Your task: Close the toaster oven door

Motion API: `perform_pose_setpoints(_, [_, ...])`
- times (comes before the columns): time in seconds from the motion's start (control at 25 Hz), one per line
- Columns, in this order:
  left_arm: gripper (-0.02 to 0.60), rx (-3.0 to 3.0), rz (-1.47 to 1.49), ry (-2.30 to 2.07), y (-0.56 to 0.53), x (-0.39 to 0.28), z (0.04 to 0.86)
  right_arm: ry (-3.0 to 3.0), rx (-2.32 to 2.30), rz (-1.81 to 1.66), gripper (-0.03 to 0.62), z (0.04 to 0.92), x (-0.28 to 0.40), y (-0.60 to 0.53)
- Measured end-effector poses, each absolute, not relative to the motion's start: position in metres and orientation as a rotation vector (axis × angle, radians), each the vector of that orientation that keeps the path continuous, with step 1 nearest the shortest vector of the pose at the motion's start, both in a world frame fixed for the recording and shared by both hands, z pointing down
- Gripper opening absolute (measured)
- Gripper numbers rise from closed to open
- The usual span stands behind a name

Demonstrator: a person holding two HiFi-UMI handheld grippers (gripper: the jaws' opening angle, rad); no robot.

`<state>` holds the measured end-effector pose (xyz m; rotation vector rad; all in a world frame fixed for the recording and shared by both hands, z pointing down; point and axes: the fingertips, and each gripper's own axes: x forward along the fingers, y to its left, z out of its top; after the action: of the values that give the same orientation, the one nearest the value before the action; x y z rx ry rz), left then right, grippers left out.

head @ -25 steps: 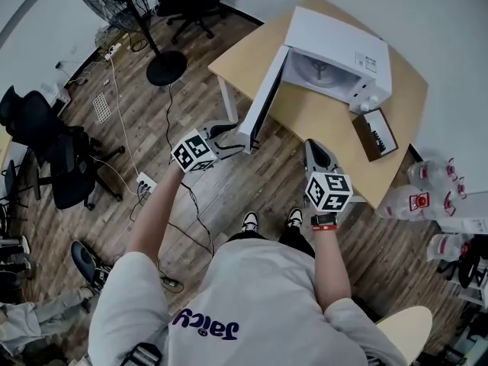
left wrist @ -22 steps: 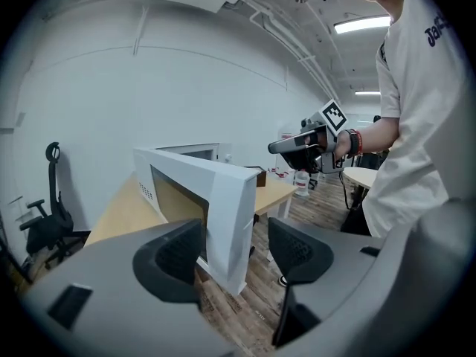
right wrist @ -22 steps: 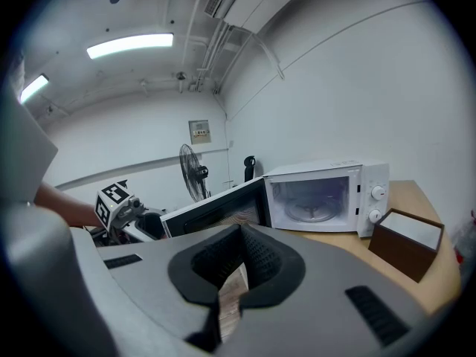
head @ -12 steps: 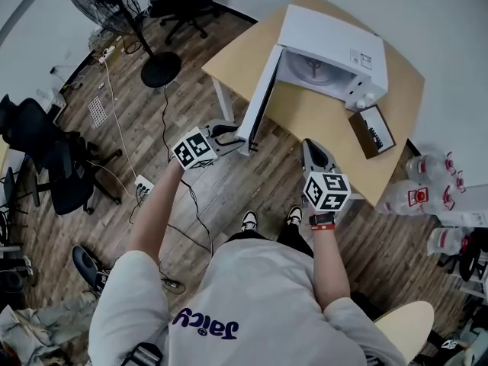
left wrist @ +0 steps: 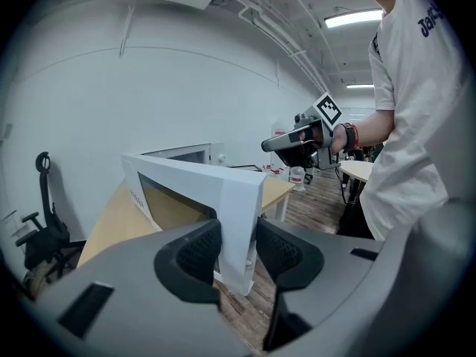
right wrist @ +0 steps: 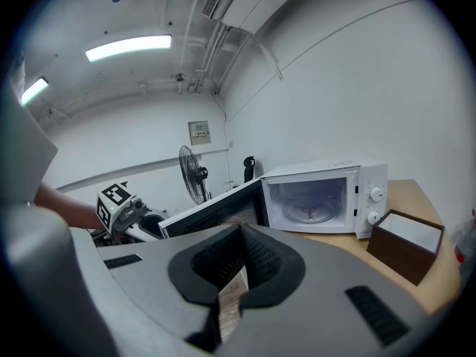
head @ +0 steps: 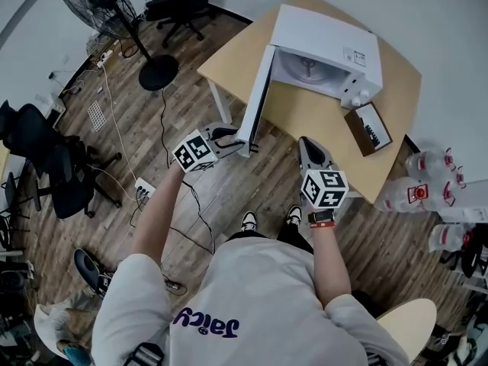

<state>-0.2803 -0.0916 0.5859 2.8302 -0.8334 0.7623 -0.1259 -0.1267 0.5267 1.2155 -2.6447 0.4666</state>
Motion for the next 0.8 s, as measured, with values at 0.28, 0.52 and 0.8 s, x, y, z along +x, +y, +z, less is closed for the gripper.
perform_pose_setpoints(0.28, [0.164,2.807,0.749,-0.880,-0.092,-0.268,0.586,-2.648,1.212,0.461,0.015,0.527,-0.111,-0.129])
perform_pose_setpoints(0.52, [0.163,2.788,0.764,-0.897,-0.092,-0.255,0.586,-2.661,1.227,0.463,0.015,0.521,-0.094,-0.135])
perform_pose_setpoints(0.8, [0.160,2.773,0.766,-0.927,-0.095,-0.235,0.585,-2.671,1.225,0.476,0.015,0.521,-0.079,-0.138])
